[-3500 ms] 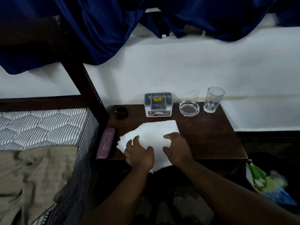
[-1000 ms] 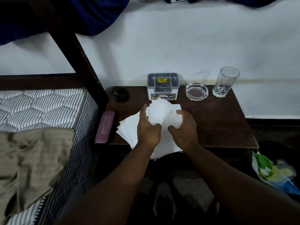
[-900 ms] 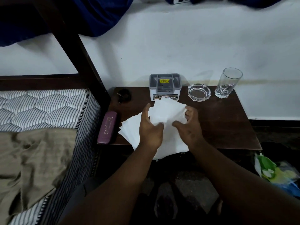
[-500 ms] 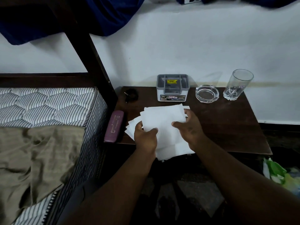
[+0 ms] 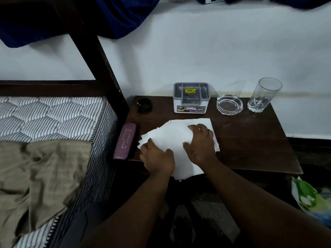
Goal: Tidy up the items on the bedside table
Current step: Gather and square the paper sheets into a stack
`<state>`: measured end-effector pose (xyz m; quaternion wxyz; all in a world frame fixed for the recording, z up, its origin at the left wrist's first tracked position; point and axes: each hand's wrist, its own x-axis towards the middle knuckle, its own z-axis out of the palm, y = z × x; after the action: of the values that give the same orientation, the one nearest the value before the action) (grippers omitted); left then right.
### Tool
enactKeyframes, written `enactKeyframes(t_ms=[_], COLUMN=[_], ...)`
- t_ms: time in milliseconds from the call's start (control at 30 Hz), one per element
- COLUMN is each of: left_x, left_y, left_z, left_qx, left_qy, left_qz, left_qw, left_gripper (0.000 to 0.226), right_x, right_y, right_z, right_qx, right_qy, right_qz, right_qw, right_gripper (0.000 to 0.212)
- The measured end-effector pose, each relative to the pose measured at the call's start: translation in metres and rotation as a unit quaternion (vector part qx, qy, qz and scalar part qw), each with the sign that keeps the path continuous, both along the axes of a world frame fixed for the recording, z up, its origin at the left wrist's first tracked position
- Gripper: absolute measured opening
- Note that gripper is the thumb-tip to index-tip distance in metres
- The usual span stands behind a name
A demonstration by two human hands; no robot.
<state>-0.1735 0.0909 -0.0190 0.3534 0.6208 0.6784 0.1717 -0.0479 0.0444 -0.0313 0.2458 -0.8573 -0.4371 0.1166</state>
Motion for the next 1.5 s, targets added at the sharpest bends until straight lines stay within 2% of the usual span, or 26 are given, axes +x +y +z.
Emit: enactKeyframes(t_ms=[133,367,533,667,800,967,1033,1167,1367,1433,1500], left_x=[0.000,-0.001,-0.001,0.000,0.000,-0.001,-0.002,-0.002,0.000,0.000,0.001], left_y=[0.000,0.000,0.001,0.001,0.001,0.002,0.002,0.002,0.006,0.011,0.017], left_z=[-0.004,-0.005,-0.004,-0.003,-0.003,-0.003,-0.004,-0.004,0.004,0.007,0.006], left_qx=[0.013,0.015,0.013,0.013,0.011,0.006,0.006,0.003,0.036,0.061,0.056], left_qy=[0.025,0.032,0.025,0.025,0.025,0.019,0.012,-0.001,0.003,-0.026,-0.096], left_qz=[-0.011,-0.011,-0.013,-0.011,-0.009,-0.007,-0.008,-0.006,0.029,0.040,0.032], left_qw=[1.000,0.999,1.000,1.000,1.000,1.000,1.000,1.000,0.999,0.997,0.993], left_gripper=[0.077,0.077,0.077,0.077,0.077,0.078,0.078,0.080,0.084,0.088,0.097], right_x=[-0.001,-0.002,-0.005,-0.006,-0.006,-0.005,-0.003,0.000,0.012,0.018,0.025], right_y=[0.006,0.013,0.013,0.011,0.012,0.011,0.013,0.014,0.005,0.002,-0.002], right_z=[-0.003,-0.004,0.003,0.003,0.004,0.000,-0.004,-0.009,0.007,0.015,0.021], right_qx=[0.005,0.072,0.060,0.111,0.117,0.104,0.084,0.132,0.176,0.197,0.239], right_qy=[0.028,0.075,0.008,0.003,-0.064,-0.052,-0.051,-0.010,0.135,0.220,0.356], right_qz=[0.009,-0.021,-0.049,-0.023,-0.004,0.013,0.017,0.033,0.026,-0.012,-0.044], right_qw=[1.000,0.994,0.997,0.994,0.991,0.993,0.995,0.991,0.975,0.955,0.902], right_gripper=[0.064,0.064,0.061,0.058,0.051,0.047,0.036,0.006,0.011,0.014,0.015])
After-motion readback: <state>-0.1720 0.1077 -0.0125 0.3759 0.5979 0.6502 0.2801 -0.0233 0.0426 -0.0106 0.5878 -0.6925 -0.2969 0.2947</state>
